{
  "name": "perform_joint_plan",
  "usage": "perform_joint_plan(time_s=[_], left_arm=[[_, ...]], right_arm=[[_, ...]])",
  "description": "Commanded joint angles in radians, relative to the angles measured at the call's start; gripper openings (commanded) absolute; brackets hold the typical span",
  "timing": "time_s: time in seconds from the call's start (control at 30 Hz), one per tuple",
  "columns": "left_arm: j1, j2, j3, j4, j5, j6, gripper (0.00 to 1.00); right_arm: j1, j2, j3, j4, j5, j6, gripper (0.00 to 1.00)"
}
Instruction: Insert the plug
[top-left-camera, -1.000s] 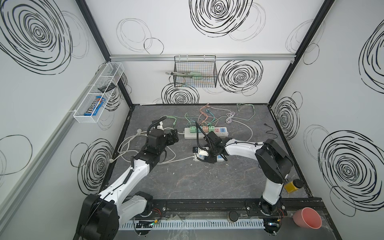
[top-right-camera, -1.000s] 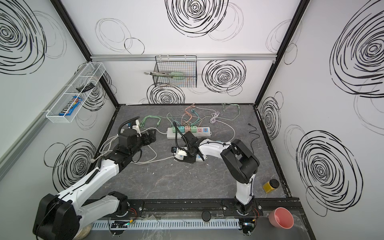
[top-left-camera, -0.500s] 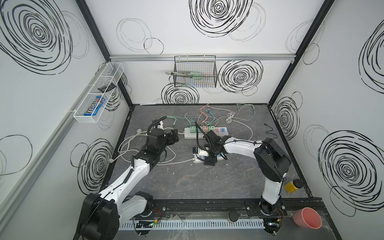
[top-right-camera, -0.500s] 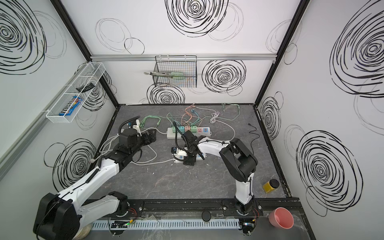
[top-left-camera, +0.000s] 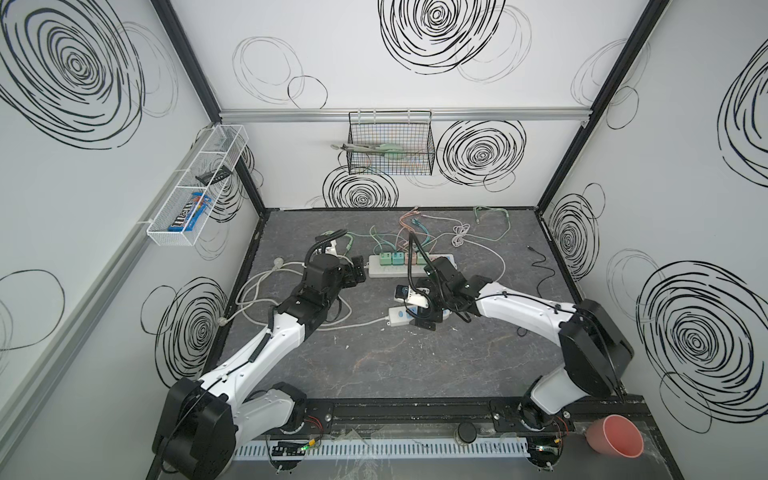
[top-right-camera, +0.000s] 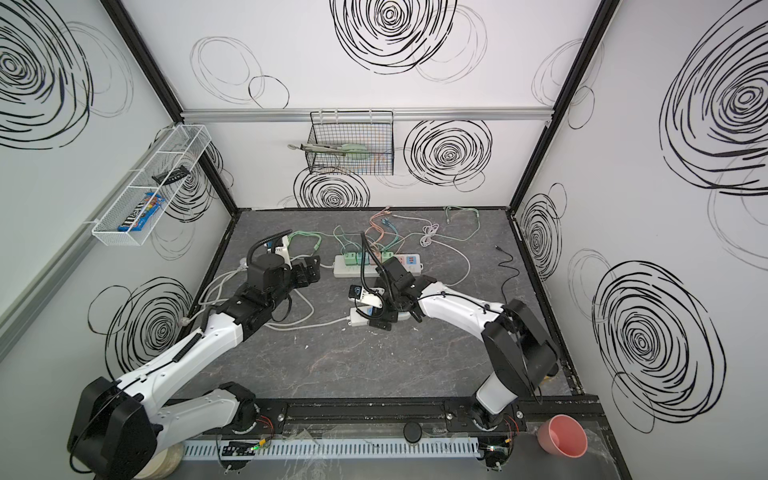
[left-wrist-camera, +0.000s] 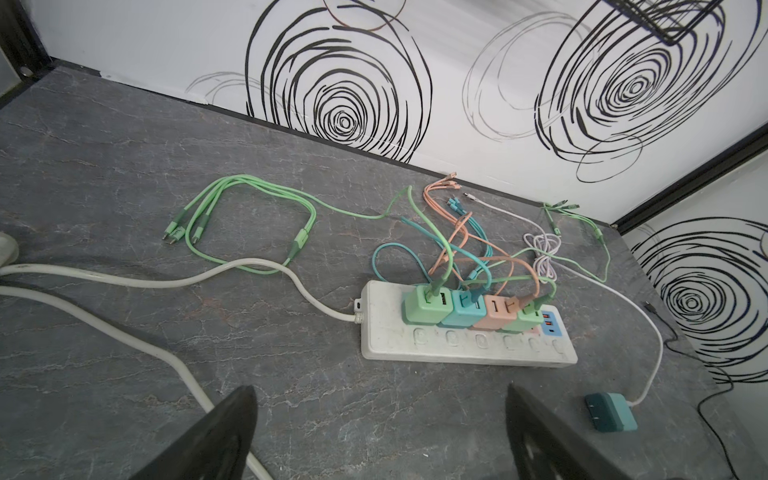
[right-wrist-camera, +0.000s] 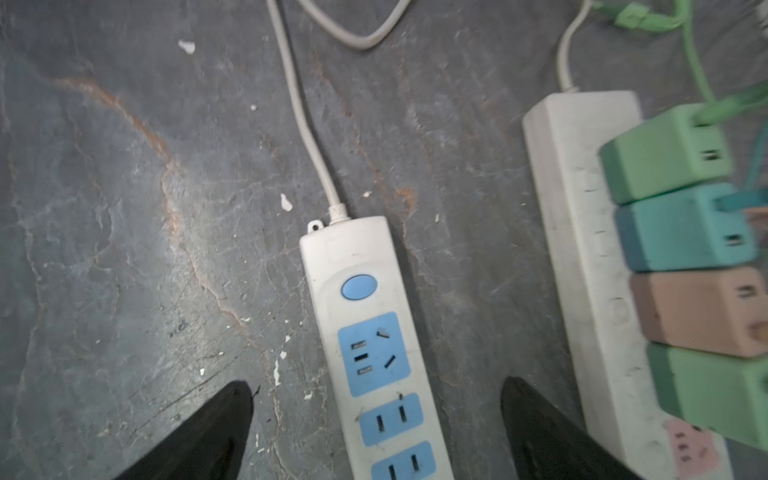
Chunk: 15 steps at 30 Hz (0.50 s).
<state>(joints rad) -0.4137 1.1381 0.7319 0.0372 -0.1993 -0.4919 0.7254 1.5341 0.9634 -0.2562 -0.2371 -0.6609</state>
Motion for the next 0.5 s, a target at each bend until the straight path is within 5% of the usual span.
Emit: perform_joint_plan(time_s=[0.0, 0.23, 0.47], left_arm=[[-0.045, 0.02, 0.05, 0.012, -0.081, 0.042, 0.96], [-0.172, 0.055, 0.099, 0.014, -0.237, 0.135, 0.96], [-0.215, 0.093, 0.124, 0.02, -0.265, 0.153, 0.96]], right_arm=[[-0.03, -0.089, -0.07, 0.202, 0.042, 0.11, 0.97], [-0.113, -0.238, -0.176, 0.531, 0.292, 0.413, 0.97], [-0.297, -0.248, -0.113, 0.467, 0.29, 0.731, 0.97]])
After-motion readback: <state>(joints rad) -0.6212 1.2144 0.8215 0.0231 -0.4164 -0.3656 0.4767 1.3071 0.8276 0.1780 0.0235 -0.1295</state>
